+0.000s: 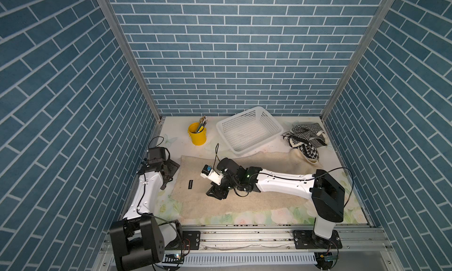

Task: Roll up the scarf and place it into the basket
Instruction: Adjust the scarf at the center of the board.

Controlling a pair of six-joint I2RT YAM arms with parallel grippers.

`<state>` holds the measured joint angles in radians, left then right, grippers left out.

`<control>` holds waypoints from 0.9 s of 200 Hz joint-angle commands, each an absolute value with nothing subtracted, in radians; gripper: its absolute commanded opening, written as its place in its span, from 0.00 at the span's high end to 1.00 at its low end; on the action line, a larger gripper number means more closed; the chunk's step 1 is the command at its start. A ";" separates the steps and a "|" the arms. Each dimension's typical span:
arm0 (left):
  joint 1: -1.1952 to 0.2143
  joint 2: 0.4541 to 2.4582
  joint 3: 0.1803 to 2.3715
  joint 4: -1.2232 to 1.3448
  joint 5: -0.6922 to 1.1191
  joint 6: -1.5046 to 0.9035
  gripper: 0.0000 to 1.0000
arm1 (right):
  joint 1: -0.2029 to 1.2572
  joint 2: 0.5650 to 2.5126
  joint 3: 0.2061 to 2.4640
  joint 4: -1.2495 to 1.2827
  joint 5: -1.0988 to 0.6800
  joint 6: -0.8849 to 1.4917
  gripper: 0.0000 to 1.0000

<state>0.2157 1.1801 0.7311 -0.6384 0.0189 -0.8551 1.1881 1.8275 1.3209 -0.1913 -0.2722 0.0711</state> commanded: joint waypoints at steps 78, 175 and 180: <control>0.206 1.194 0.544 -0.670 0.013 -0.965 0.24 | 1.025 1.573 1.030 -0.104 -0.206 0.141 0.42; 0.111 1.407 0.444 -0.514 -0.017 -1.099 1.00 | 0.860 1.286 0.817 -0.135 -0.139 0.159 0.42; 0.102 1.401 0.441 -0.507 -0.015 -1.103 1.00 | 0.853 1.277 0.810 -0.134 -0.137 0.163 0.42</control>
<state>0.1333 1.2991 0.5610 -0.6270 -0.0956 -1.0515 0.8757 1.3293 0.8356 -0.1314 -0.1696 0.1295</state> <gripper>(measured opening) 0.070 0.577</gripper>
